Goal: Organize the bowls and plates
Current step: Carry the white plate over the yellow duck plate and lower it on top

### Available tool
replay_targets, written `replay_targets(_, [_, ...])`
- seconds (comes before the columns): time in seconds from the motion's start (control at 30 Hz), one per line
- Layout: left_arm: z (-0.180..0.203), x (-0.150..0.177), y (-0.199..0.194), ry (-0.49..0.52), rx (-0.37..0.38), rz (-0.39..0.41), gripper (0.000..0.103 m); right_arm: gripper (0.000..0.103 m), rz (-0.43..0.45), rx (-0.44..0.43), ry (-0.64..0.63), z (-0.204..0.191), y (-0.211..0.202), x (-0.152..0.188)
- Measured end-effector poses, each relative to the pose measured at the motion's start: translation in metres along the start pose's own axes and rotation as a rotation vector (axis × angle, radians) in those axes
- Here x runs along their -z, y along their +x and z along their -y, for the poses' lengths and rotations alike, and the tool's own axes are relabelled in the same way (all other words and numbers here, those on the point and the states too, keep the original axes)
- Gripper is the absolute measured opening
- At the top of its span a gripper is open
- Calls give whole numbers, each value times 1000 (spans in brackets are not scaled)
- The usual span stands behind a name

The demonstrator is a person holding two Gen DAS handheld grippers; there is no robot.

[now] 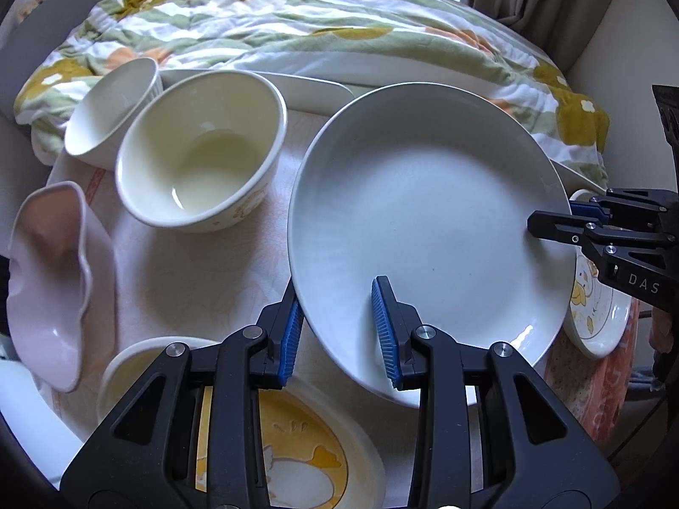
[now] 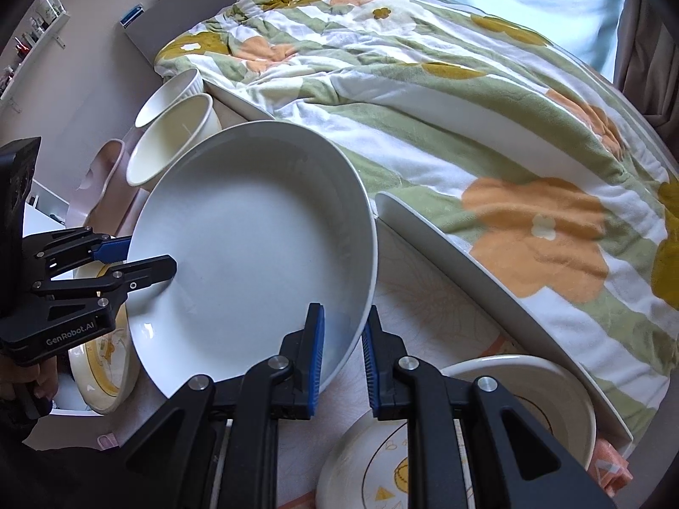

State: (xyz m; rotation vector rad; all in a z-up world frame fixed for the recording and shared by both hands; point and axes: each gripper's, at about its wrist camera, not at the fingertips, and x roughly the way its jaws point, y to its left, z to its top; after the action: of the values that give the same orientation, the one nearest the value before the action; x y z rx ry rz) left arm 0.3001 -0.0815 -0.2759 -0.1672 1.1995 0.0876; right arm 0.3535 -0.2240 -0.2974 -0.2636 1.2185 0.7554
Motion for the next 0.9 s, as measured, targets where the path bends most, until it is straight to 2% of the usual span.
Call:
replay_targets(0.3, [-25,19,-43,40,12,39,29,16,30,6,44,-47,-29,15])
replay_targets(0.53, [-63,45,-68,133,62,31,29,16,59,11,213,-93,-38,40])
replay_targets(0.9, [-119,94,-68,296,130,-35,29,16,46,70,438,-175,-14,83])
